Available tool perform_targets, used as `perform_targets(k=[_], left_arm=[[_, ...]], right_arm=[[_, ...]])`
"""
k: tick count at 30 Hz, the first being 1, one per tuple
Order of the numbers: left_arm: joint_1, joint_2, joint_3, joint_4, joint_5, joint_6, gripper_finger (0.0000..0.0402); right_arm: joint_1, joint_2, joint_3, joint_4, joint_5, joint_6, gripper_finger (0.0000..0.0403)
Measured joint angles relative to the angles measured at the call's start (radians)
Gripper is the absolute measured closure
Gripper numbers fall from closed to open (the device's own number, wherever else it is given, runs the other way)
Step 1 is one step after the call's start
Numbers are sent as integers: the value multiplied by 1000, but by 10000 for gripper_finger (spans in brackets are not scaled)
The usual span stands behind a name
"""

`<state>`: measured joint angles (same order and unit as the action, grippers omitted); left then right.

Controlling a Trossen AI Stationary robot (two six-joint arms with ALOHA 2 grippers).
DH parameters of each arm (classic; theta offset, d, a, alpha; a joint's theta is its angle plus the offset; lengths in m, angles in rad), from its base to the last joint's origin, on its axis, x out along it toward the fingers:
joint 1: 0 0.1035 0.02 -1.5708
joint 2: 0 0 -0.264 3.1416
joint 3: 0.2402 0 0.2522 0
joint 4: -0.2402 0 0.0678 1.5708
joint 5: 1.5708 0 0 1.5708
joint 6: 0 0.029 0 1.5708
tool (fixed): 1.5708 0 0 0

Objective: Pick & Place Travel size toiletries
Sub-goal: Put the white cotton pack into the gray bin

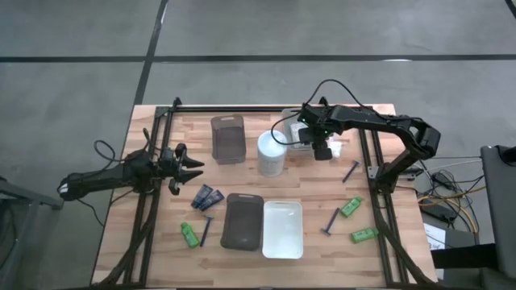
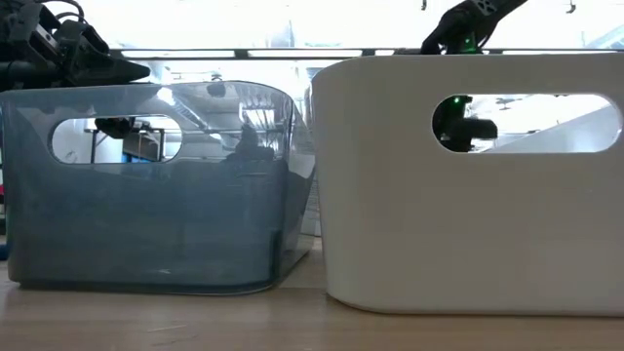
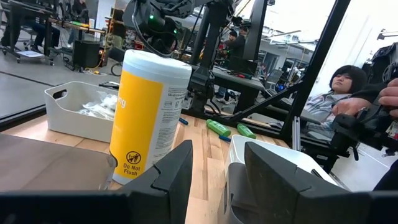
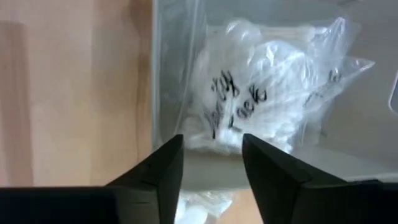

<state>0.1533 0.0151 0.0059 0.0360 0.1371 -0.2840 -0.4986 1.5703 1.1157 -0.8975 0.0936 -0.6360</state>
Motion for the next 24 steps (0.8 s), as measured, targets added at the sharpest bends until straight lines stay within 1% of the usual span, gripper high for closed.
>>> perform_targets(k=[2, 5, 7, 9, 13, 20, 24], left_arm=[[0, 0, 0, 0, 0, 0, 250], [0, 0, 0, 0, 0, 0, 250], [0, 0, 0, 0, 0, 0, 250], [0, 0, 0, 0, 0, 0, 250], [0, 0, 0, 0, 0, 0, 250], [0, 0, 0, 0, 0, 0, 250], [0, 0, 0, 0, 0, 0, 250]], right_arm=[[-3, -8, 28, -27, -16, -2, 223], [-10, -14, 75, -35, -68, 27, 213], [-15, -14, 100, -29, -86, 28, 214], [-16, -11, 111, -11, -88, 28, 223], [-20, 14, 109, 19, -123, 24, 263], [-32, 101, 99, 72, -125, -12, 340], [-33, 155, 98, 101, -124, -19, 374]])
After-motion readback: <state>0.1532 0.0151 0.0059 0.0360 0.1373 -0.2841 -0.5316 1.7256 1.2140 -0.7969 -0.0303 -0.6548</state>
